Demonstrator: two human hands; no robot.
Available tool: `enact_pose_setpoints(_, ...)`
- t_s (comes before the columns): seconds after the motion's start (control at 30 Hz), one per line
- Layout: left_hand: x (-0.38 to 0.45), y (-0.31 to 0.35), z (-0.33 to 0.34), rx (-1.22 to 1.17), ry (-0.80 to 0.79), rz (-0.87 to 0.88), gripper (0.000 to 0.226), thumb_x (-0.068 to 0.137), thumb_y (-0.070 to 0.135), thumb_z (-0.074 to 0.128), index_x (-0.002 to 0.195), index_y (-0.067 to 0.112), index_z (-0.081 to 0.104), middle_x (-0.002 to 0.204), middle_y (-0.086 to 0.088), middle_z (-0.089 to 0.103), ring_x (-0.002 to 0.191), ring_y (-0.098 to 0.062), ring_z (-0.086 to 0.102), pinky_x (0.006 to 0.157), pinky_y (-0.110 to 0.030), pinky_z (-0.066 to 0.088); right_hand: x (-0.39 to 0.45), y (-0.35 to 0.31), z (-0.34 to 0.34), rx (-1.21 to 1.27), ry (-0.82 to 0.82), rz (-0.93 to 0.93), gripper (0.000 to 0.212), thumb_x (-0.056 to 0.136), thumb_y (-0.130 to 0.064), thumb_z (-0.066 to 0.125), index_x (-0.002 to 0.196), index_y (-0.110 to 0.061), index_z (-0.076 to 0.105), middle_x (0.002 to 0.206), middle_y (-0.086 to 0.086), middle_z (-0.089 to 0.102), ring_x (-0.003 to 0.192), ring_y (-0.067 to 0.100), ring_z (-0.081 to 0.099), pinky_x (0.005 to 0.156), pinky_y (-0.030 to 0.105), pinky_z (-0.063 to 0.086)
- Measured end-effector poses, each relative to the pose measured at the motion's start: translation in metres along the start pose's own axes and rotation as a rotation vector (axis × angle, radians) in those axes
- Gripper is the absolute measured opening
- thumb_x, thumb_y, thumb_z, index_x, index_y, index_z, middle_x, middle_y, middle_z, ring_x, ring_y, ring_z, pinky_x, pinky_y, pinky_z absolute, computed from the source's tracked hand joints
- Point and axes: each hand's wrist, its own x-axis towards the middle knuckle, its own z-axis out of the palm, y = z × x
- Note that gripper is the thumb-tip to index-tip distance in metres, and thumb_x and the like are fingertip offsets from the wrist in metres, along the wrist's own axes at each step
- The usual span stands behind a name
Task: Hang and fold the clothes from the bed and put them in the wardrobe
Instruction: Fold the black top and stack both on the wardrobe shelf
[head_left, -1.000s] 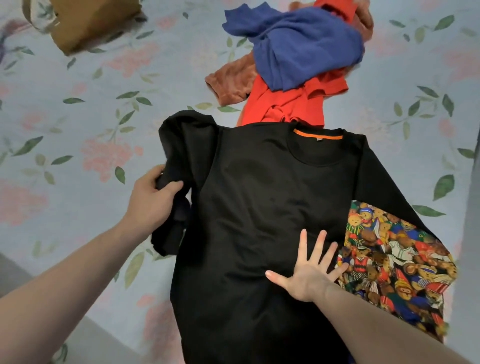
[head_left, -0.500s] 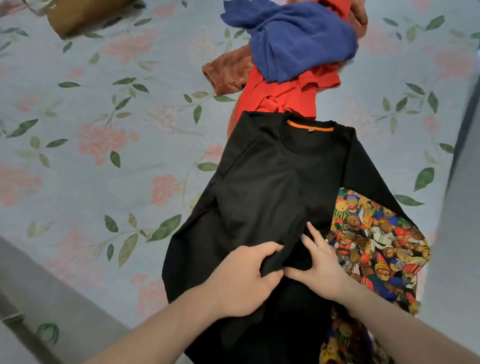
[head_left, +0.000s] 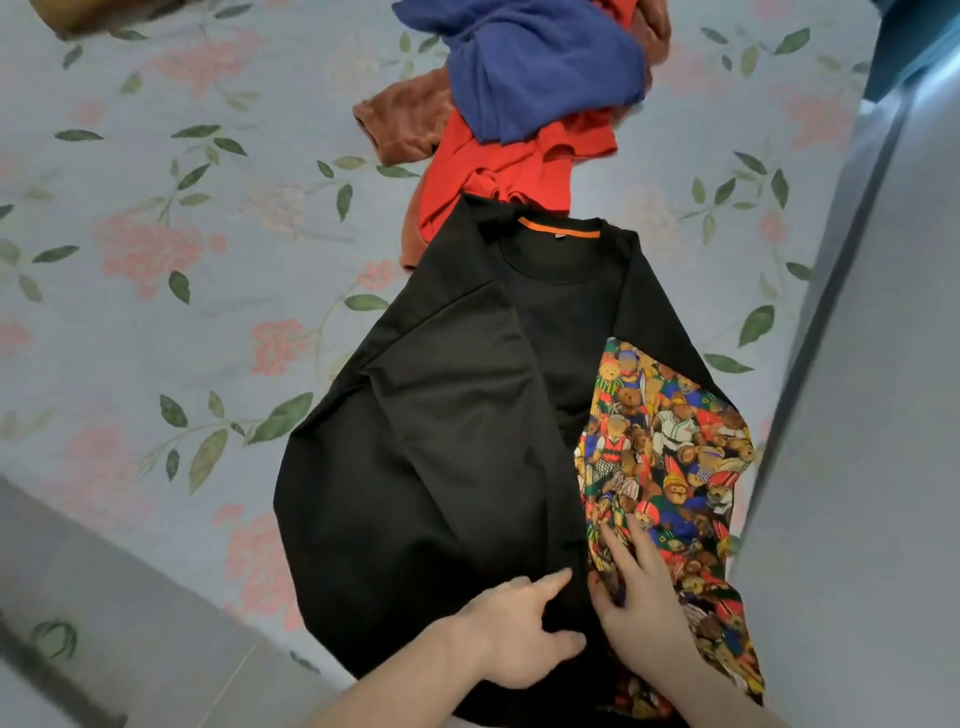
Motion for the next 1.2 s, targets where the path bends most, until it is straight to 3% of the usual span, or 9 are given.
enact_pose_setpoints(0.13, -0.012, -0.013, 0.007, -0.082, 0.358, 0.120, 0.050, 0.091, 0.049, 0.058, 0.140, 0.045, 0.051, 0.120, 0.019, 0.057, 0.104, -0.004, 0.061, 0.097, -0.028, 0.050, -0.005, -0.026, -0.011, 0.152, 0.107, -0.048, 0.063, 0.094, -0.009, 0.062, 0.148, -0.037, 0.047, 0.160, -0.010, 0.028, 0.149, 0.012, 0.020, 0.123, 0.041, 0.028)
enact_pose_setpoints(0.23, -0.031, -0.040, 0.006, -0.309, 0.760, 0.137, 0.035, 0.084, 0.028, 0.071, 0.118, 0.037, 0.066, 0.108, 0.020, 0.059, 0.092, -0.001, 0.062, 0.083, -0.026, 0.053, -0.021, -0.034, -0.015, 0.148, 0.216, -0.122, 0.047, 0.093, -0.021, 0.069, 0.136, -0.033, 0.057, 0.133, -0.016, 0.047, 0.126, 0.006, 0.044, 0.109, 0.034, 0.044)
enact_pose_setpoints(0.37, -0.056, -0.094, -0.009, -0.448, 1.088, -0.203, 0.048, 0.079, 0.013, 0.075, 0.123, 0.025, 0.059, 0.120, 0.007, 0.050, 0.101, -0.009, 0.059, 0.091, -0.033, 0.051, -0.040, -0.042, 0.001, 0.207, -0.019, 0.065, 0.064, 0.089, -0.046, 0.072, 0.145, -0.033, 0.043, 0.132, -0.015, 0.051, 0.114, 0.006, 0.056, 0.093, 0.026, 0.052)
enact_pose_setpoints(0.43, -0.064, -0.128, -0.009, -0.514, 1.033, -0.443, 0.064, 0.074, 0.023, 0.078, 0.132, 0.019, 0.051, 0.127, 0.001, 0.048, 0.111, -0.020, 0.057, 0.100, -0.042, 0.051, -0.047, -0.043, 0.015, 0.238, -0.047, 0.171, 0.070, 0.090, -0.044, 0.071, 0.149, -0.024, 0.038, 0.140, -0.005, 0.055, 0.127, 0.017, 0.055, 0.106, 0.035, 0.048)
enact_pose_setpoints(0.53, -0.077, -0.157, 0.003, -0.832, 0.828, -0.497, 0.074, 0.070, 0.031, 0.083, 0.132, 0.018, 0.045, 0.119, 0.001, 0.060, 0.111, -0.023, 0.061, 0.097, -0.044, 0.052, -0.056, -0.055, 0.031, 0.430, 0.013, 0.292, 0.045, 0.100, -0.028, 0.062, 0.141, -0.017, 0.050, 0.129, -0.003, 0.063, 0.127, 0.024, 0.057, 0.104, 0.029, 0.042)
enact_pose_setpoints(0.63, -0.082, -0.167, 0.016, -1.059, 0.648, -0.506, 0.051, 0.082, 0.027, 0.080, 0.122, 0.015, 0.050, 0.111, 0.001, 0.065, 0.106, -0.024, 0.062, 0.094, -0.042, 0.049, -0.059, -0.067, 0.043, 0.741, -0.063, 0.378, 0.014, 0.101, -0.021, 0.061, 0.113, -0.024, 0.067, 0.108, -0.009, 0.072, 0.112, 0.020, 0.064, 0.101, 0.032, 0.047)
enact_pose_setpoints(0.8, -0.093, -0.172, 0.027, -1.165, 0.679, -0.380, 0.010, 0.094, 0.004, 0.066, 0.085, 0.007, 0.064, 0.073, -0.005, 0.058, 0.054, -0.016, 0.043, 0.066, -0.031, 0.041, -0.068, -0.069, 0.051, 0.933, -0.416, 0.411, 0.020, 0.098, -0.012, 0.062, 0.108, -0.024, 0.075, 0.104, -0.001, 0.079, 0.099, 0.021, 0.074, 0.093, 0.039, 0.058)
enact_pose_setpoints(1.0, -0.113, -0.169, 0.023, -0.677, 0.681, -0.404, 0.038, 0.098, 0.023, 0.063, 0.064, 0.011, 0.050, 0.052, 0.001, 0.038, 0.051, -0.016, 0.034, 0.055, -0.029, 0.029, -0.069, -0.075, 0.079, 0.635, -0.441, 0.384, 0.030, 0.090, -0.024, 0.065, 0.120, -0.021, 0.069, 0.112, 0.000, 0.075, 0.110, 0.026, 0.068, 0.101, 0.049, 0.054)
enact_pose_setpoints(1.2, -0.122, -0.160, -0.012, -0.092, 0.594, -0.485, 0.039, 0.086, 0.027, 0.065, 0.053, 0.015, 0.047, 0.049, 0.004, 0.046, 0.057, -0.022, 0.050, 0.057, -0.031, 0.042, -0.063, -0.081, 0.059, 0.367, -0.343, 0.229, 0.037, 0.096, -0.038, 0.066, 0.128, -0.022, 0.060, 0.116, -0.007, 0.069, 0.111, 0.015, 0.064, 0.096, 0.030, 0.053)
